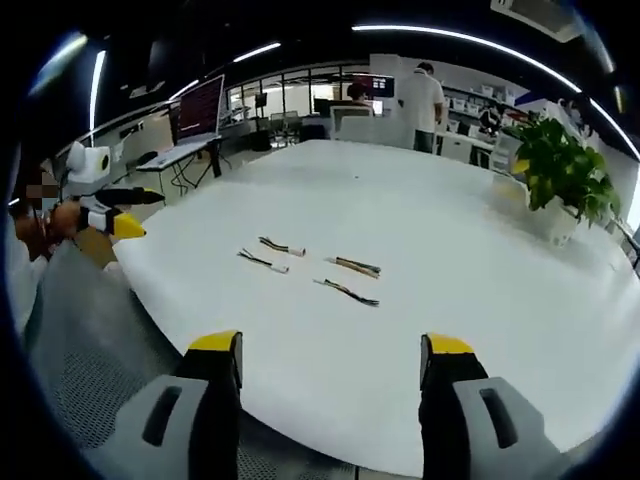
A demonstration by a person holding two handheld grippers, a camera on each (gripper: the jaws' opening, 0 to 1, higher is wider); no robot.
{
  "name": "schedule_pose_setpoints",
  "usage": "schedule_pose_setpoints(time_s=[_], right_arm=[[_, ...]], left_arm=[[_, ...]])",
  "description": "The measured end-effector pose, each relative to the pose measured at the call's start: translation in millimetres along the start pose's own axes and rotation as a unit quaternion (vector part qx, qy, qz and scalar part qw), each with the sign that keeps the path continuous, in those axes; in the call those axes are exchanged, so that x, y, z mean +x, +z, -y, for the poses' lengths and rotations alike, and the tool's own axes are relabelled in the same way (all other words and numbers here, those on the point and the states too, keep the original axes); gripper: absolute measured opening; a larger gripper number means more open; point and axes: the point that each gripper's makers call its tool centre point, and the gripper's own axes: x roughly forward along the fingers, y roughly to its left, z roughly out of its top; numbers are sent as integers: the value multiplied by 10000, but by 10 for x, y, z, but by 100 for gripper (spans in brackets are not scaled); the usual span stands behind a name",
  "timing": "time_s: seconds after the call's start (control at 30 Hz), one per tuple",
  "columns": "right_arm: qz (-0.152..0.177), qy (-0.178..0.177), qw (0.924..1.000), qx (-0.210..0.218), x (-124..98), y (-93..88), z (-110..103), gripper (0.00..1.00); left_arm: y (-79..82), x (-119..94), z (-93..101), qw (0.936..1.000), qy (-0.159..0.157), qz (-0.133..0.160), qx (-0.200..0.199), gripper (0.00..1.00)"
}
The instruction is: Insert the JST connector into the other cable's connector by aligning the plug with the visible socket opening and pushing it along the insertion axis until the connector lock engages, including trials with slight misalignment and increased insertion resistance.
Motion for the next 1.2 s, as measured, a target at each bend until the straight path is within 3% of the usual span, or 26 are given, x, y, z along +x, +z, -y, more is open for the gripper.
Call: schedule_pose_setpoints(time_s=[0.23,0.6,0.8,1.2], right_arm=[[-57,77,9999,-111,90,60,33,73],[-36,113,9996,-240,189,190,117,72],[39,145,9983,-567,279,336,177,70],[-198,131,9932,-1137,415,398,338,69]], left_arm=[[108,74,-65,9999,-33,64,94,91],[299,251,-92,9976,-158,100,661,89],[414,363,-86,9935,-231,167,1100,88],[498,609,-126,9867,-353,125,1579,83]])
